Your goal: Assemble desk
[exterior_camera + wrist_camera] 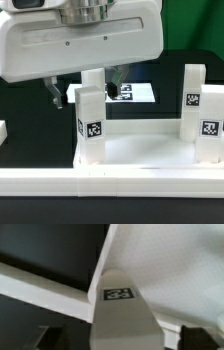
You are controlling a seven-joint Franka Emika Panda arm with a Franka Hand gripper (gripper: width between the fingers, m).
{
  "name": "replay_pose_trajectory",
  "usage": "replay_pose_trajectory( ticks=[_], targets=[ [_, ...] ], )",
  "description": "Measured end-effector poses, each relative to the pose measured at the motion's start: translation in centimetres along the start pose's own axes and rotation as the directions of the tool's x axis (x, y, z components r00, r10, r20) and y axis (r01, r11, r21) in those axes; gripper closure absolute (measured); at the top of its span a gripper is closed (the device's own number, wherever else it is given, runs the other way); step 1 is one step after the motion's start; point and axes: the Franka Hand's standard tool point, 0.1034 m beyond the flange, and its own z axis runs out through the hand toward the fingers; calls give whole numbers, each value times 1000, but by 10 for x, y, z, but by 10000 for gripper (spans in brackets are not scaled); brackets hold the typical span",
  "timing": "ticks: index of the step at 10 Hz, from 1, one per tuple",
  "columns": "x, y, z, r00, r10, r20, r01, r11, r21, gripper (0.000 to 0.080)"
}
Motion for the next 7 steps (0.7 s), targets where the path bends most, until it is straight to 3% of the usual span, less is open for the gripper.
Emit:
replay_pose_trajectory(
  ticks=[2, 5, 7],
  targets=[
    [0, 0, 0, 1000, 18, 0, -18, 1000, 0, 512],
    [0, 0, 0, 997, 80, 0, -80, 997, 2, 512],
    [0, 0, 0, 952, 307, 1, -307, 952, 4, 512]
  ],
)
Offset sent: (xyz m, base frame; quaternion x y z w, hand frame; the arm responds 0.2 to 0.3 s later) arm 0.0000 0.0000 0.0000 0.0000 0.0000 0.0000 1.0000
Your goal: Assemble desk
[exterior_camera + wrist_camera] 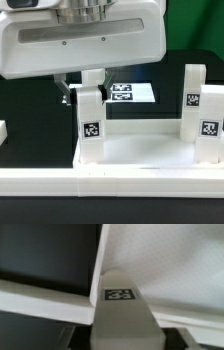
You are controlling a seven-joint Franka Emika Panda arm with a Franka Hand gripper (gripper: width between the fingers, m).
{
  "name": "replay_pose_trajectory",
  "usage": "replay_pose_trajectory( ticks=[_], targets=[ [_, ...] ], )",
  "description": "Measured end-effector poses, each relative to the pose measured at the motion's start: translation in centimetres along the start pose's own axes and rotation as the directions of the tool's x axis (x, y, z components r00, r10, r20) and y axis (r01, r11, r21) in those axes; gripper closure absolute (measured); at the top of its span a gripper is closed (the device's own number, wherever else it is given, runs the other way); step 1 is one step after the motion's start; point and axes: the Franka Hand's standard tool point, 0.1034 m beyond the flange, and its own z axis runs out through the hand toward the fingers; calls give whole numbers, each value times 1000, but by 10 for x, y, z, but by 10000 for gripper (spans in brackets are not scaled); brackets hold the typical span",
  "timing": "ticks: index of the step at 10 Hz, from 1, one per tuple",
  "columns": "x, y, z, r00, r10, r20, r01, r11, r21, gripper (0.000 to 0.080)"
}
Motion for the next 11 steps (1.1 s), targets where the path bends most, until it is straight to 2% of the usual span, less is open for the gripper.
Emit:
replay_pose_trajectory(
  ticks=[3, 7, 8, 9, 10, 11],
  targets=[
    [-1, -1, 0, 947, 322, 1, -322, 947, 2, 508],
    [-4, 4, -1, 888, 459, 4, -459, 888, -13, 494],
    [-4, 4, 0, 885, 466, 4, -466, 885, -12, 379],
    [-4, 4, 0, 885, 466, 4, -466, 885, -13, 379],
    [-5, 4, 0, 885, 466, 4, -466, 885, -13, 246],
    [-5, 4, 1, 885, 466, 4, -466, 885, -13, 167]
  ],
)
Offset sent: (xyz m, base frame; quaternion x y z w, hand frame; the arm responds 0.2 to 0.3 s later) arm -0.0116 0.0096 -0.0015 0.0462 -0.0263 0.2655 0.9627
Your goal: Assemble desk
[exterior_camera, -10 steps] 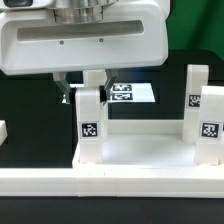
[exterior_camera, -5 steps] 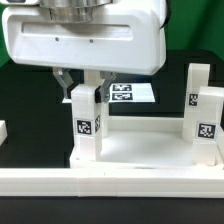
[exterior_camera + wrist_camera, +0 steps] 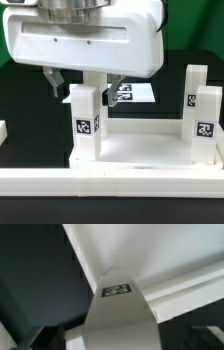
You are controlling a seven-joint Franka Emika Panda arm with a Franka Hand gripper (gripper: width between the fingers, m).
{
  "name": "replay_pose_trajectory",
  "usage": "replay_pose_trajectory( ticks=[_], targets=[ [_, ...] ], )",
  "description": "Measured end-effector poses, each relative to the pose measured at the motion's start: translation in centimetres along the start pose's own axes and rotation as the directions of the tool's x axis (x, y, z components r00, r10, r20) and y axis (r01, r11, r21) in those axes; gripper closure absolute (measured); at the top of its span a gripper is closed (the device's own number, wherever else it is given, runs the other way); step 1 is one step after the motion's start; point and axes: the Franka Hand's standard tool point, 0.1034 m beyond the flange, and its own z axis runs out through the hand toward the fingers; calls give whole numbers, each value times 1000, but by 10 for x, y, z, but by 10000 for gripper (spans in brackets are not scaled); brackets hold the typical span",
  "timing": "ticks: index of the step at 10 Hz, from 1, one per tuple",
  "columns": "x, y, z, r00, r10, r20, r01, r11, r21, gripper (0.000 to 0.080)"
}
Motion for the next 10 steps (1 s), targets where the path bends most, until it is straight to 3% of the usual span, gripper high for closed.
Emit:
replay_pose_trajectory(
  ticks=[10],
  targets=[
    [0, 0, 1, 1000, 0, 1, 0, 1000, 0, 150]
  ],
)
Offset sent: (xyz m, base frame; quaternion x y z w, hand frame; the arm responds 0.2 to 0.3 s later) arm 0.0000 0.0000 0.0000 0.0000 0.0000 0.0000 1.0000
